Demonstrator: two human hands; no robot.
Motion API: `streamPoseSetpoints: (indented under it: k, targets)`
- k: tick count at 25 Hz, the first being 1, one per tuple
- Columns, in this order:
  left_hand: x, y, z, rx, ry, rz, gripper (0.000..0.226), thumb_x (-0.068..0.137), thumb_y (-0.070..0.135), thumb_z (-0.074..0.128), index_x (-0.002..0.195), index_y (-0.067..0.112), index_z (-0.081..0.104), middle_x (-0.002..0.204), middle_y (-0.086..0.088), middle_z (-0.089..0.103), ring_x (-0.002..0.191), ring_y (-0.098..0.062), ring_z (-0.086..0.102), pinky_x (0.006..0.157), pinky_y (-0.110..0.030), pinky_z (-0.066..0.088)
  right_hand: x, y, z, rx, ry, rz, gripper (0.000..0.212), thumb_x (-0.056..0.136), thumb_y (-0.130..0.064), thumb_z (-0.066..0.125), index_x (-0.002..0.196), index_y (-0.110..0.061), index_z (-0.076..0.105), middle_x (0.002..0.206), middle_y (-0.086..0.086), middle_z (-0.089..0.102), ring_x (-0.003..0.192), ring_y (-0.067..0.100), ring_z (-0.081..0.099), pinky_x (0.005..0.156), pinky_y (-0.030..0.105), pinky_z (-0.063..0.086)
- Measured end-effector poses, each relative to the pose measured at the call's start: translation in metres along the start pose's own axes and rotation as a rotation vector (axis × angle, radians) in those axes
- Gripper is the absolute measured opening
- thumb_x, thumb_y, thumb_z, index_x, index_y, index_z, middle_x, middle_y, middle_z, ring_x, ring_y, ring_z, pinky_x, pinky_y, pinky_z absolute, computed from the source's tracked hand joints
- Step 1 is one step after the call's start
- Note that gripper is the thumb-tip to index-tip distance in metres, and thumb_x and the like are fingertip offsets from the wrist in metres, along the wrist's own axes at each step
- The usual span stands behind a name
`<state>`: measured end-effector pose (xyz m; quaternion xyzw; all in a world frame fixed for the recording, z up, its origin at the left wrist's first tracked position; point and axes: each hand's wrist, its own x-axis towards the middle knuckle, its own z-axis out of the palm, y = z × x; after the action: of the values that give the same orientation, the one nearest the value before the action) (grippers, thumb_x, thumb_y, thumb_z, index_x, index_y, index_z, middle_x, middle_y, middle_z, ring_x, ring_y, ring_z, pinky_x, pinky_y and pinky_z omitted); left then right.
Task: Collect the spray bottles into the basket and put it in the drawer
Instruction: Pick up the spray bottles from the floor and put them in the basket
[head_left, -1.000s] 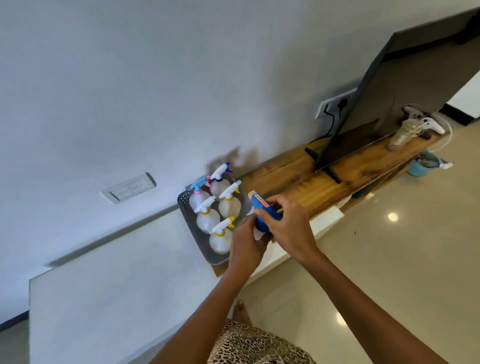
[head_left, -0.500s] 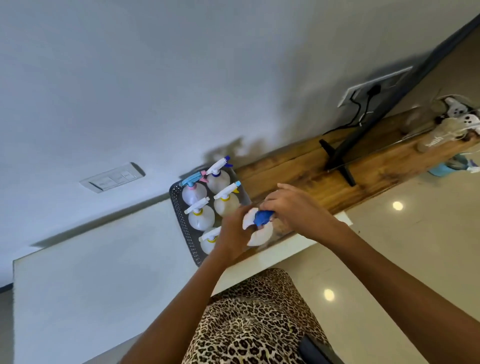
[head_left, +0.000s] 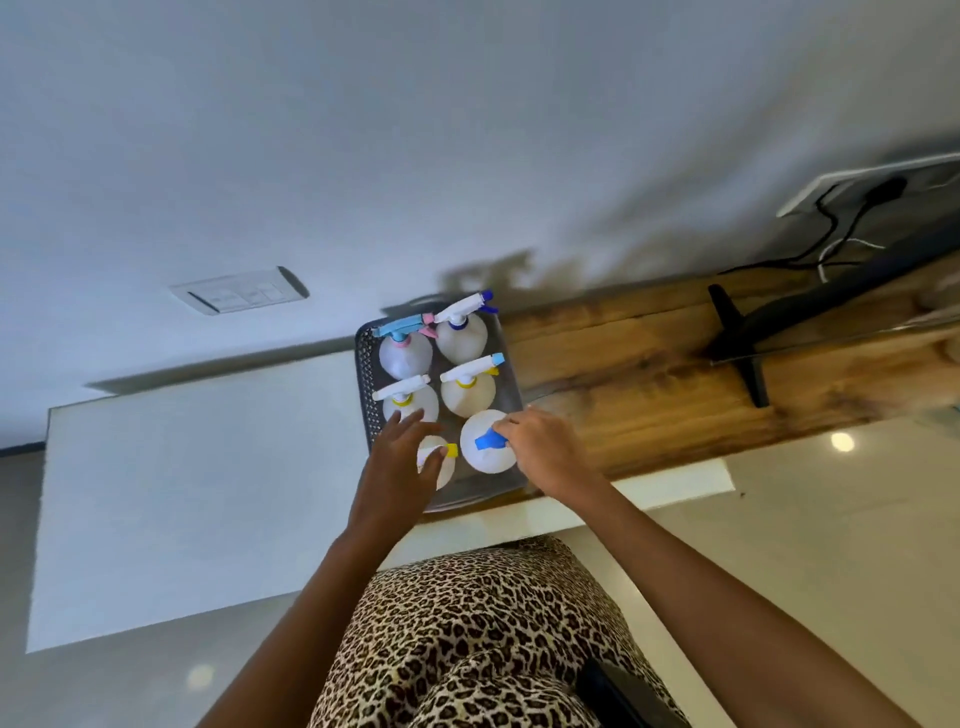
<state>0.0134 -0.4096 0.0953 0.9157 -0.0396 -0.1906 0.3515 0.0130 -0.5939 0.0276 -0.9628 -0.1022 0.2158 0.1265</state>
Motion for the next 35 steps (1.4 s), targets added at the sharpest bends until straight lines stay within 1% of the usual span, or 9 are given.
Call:
streamPoseSetpoints:
  k: [4, 6, 8, 14, 16, 19, 27, 32, 35]
  targets:
    - [-0.007, -0.007, -0.001, 0.006, 0.014, -0.064, 0.027, 0.085, 0.011, 0.059, 0.112, 0.008, 0.061, 0.138, -0.013, 0.050, 0.132, -0.030, 0.041, 0.107, -0.049, 0.036, 0.019, -0.001, 0.014, -0.031, -0.041, -0.016, 0.040, 0.086, -0.013, 0.060, 0.125, -0.010, 0.054, 0.120, 0.011, 0.063, 0.108, 0.029, 0.058, 0.087, 0.037, 0.049]
    - [-0.010, -0.010, 0.000, 0.027, 0.039, -0.084, 0.027, 0.085, 0.010, 0.060, 0.112, 0.008, 0.061, 0.140, -0.013, 0.047, 0.136, -0.028, 0.035, 0.113, -0.041, 0.029, 0.027, -0.001, 0.018, -0.032, -0.063, -0.003, 0.037, 0.086, -0.015, 0.059, 0.122, -0.010, 0.056, 0.116, 0.011, 0.065, 0.105, 0.028, 0.061, 0.082, 0.034, 0.050]
    - [-0.011, -0.012, -0.001, 0.033, 0.064, -0.091, 0.027, 0.084, 0.009, 0.061, 0.111, 0.007, 0.062, 0.139, -0.013, 0.048, 0.137, -0.026, 0.033, 0.110, -0.035, 0.027, 0.031, -0.001, 0.023, -0.019, -0.087, 0.005, 0.032, 0.088, -0.015, 0.055, 0.119, -0.009, 0.058, 0.113, 0.011, 0.066, 0.101, 0.028, 0.062, 0.077, 0.033, 0.048]
    - [-0.005, -0.026, -0.010, 0.015, 0.092, -0.037, 0.022, 0.080, 0.002, 0.064, 0.102, 0.004, 0.064, 0.123, -0.016, 0.060, 0.124, -0.026, 0.049, 0.100, -0.027, 0.034, 0.030, -0.004, 0.042, 0.117, -0.010, 0.064, 0.033, 0.088, -0.008, 0.052, 0.119, -0.009, 0.058, 0.104, 0.012, 0.066, 0.091, 0.030, 0.062, 0.065, 0.029, 0.038]
    - [-0.001, -0.028, -0.012, 0.019, 0.070, -0.029, 0.023, 0.081, 0.004, 0.063, 0.104, 0.004, 0.064, 0.126, -0.015, 0.058, 0.124, -0.026, 0.049, 0.101, -0.028, 0.034, 0.029, -0.006, 0.045, 0.166, 0.001, 0.129, 0.031, 0.088, -0.009, 0.052, 0.118, -0.009, 0.060, 0.106, 0.011, 0.066, 0.092, 0.029, 0.063, 0.068, 0.030, 0.043]
    - [0.011, -0.032, -0.019, 0.025, -0.001, 0.014, 0.025, 0.083, 0.008, 0.061, 0.109, 0.005, 0.062, 0.132, -0.014, 0.054, 0.126, -0.027, 0.047, 0.102, -0.033, 0.037, 0.026, -0.008, 0.048, 0.249, 0.033, 0.215, 0.033, 0.087, -0.006, 0.054, 0.119, -0.009, 0.060, 0.114, 0.013, 0.066, 0.100, 0.029, 0.062, 0.083, 0.036, 0.052]
    - [0.055, -0.050, -0.051, 0.093, -0.143, 0.160, 0.027, 0.085, 0.009, 0.059, 0.112, 0.007, 0.061, 0.138, -0.010, 0.050, 0.129, -0.024, 0.044, 0.104, -0.028, 0.034, 0.025, -0.030, 0.055, 0.367, 0.163, 0.390, 0.037, 0.086, -0.001, 0.057, 0.123, -0.006, 0.058, 0.124, 0.013, 0.063, 0.115, 0.026, 0.057, 0.095, 0.034, 0.047]
    - [0.086, -0.051, -0.064, 0.125, -0.177, 0.250, 0.033, 0.085, 0.009, 0.058, 0.118, 0.006, 0.056, 0.135, -0.012, 0.053, 0.123, -0.027, 0.050, 0.097, -0.027, 0.039, 0.016, -0.046, 0.051, 0.436, 0.342, 0.480, 0.052, 0.080, 0.004, 0.062, 0.129, -0.006, 0.052, 0.136, 0.012, 0.053, 0.130, 0.024, 0.044, 0.111, 0.031, 0.032]
    - [0.105, -0.051, -0.064, 0.114, -0.147, 0.233, 0.036, 0.086, 0.011, 0.058, 0.121, 0.007, 0.053, 0.129, -0.015, 0.057, 0.112, -0.031, 0.056, 0.088, -0.028, 0.042, 0.003, -0.065, 0.054, 0.729, 0.598, 0.703, 0.056, 0.079, -0.003, 0.067, 0.131, -0.009, 0.048, 0.139, 0.009, 0.048, 0.130, 0.020, 0.042, 0.105, 0.029, 0.038]
